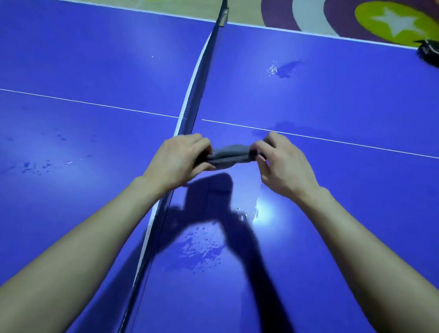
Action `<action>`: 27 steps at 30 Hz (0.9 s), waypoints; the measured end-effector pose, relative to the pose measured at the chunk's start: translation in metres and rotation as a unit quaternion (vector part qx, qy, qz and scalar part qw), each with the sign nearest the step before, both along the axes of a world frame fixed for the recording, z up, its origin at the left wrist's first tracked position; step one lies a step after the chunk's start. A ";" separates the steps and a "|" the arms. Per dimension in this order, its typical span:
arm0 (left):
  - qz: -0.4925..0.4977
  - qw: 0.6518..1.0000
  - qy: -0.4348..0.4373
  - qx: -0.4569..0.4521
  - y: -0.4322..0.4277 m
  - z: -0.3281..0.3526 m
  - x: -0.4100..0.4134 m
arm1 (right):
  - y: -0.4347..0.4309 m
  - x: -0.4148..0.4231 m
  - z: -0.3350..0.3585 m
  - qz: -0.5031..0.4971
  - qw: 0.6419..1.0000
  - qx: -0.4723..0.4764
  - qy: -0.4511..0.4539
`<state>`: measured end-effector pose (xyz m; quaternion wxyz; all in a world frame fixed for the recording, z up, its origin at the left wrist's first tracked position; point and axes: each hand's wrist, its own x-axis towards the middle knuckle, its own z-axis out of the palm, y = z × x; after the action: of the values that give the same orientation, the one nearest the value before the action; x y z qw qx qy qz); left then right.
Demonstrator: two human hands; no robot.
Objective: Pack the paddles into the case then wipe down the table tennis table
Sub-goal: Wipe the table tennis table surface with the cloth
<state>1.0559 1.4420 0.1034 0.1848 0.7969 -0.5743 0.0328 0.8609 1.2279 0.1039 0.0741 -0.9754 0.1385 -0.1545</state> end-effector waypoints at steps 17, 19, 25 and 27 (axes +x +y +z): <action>0.093 0.889 0.067 0.443 -0.067 -0.146 0.044 | 0.010 0.054 -0.223 -0.107 0.967 0.099 0.209; 0.100 0.880 0.040 0.463 -0.073 -0.156 0.052 | 0.013 0.049 -0.227 -0.103 0.969 0.100 0.203; 0.102 0.870 0.029 0.481 -0.064 -0.172 0.053 | -0.074 0.120 -0.241 -0.147 0.972 0.068 0.172; 0.096 0.873 0.017 0.478 -0.064 -0.170 0.052 | -0.113 0.159 -0.245 -0.170 0.970 0.064 0.161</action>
<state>1.1082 1.3780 -0.0669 -0.2131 0.8396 -0.4373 -0.2418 1.0197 1.1147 -0.1408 0.0856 -0.9428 0.3222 0.0038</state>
